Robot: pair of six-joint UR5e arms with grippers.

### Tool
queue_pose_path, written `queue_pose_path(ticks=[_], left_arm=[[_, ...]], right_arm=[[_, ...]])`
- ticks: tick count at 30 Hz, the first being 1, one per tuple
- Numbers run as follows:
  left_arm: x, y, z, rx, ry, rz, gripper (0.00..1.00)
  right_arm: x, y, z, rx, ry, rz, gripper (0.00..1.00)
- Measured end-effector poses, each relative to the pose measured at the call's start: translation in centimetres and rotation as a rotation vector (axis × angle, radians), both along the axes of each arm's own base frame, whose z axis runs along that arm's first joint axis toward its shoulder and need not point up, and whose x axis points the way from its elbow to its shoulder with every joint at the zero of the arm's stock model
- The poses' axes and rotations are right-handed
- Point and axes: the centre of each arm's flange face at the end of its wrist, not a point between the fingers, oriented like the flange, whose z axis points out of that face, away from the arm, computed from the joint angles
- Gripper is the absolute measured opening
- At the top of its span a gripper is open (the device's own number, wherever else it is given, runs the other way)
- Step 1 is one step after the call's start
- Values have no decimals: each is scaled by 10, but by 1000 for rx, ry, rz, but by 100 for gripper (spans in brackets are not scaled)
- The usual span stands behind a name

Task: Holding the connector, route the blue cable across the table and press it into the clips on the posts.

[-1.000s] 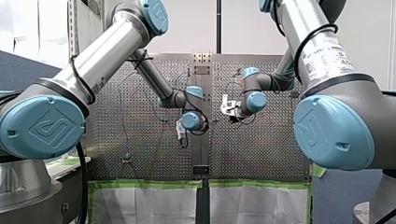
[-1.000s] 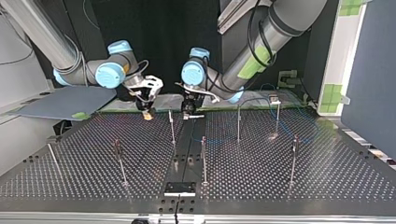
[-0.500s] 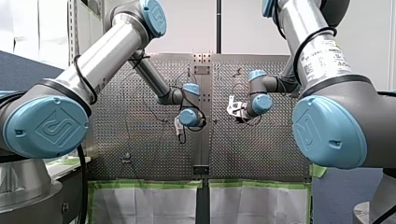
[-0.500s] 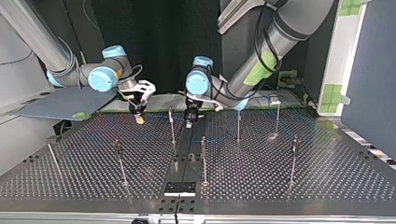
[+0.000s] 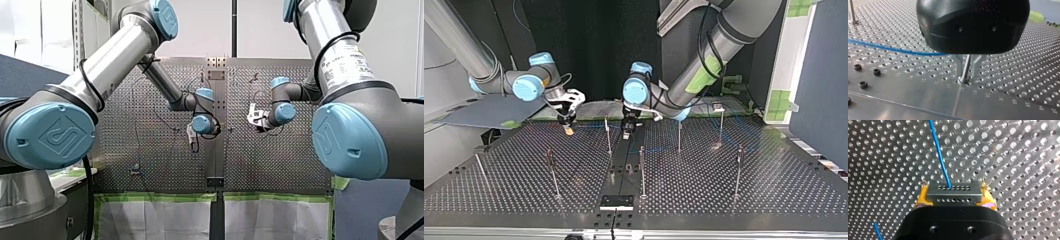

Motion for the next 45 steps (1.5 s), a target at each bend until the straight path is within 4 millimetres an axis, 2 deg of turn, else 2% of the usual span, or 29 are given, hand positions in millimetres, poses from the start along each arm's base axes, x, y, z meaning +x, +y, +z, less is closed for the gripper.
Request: queue_pose_path(ticks=[1, 2, 3, 5, 15, 21, 28, 40, 45], left_arm=[[-1, -1, 0, 2, 1, -2, 60], [-2, -2, 0, 4, 4, -4, 78], [-3, -3, -1, 7, 7, -5, 78], [-6, -4, -2, 17, 16, -9, 100], [-22, -6, -4, 119, 73, 9, 100], [-40, -10, 12, 165, 97, 40, 100], [-74, -34, 34, 183, 102, 40, 100], [-127, -77, 32, 201, 110, -16, 100], [-137, -95, 35, 159, 77, -13, 100]], right_arm=[[-1, -1, 0, 0, -1, 1, 0], [-1, -2, 1, -1, -2, 1, 0], [-2, -2, 1, -2, -2, 1, 0], [-3, -3, 1, -2, -2, 1, 0], [-10, -8, 1, -3, -1, -4, 0], [-20, -14, 1, -3, 2, -20, 0], [-32, -21, 1, -3, 4, -33, 0], [-45, -29, 1, -1, 2, -43, 0], [-54, -33, 1, 4, -1, -44, 0]])
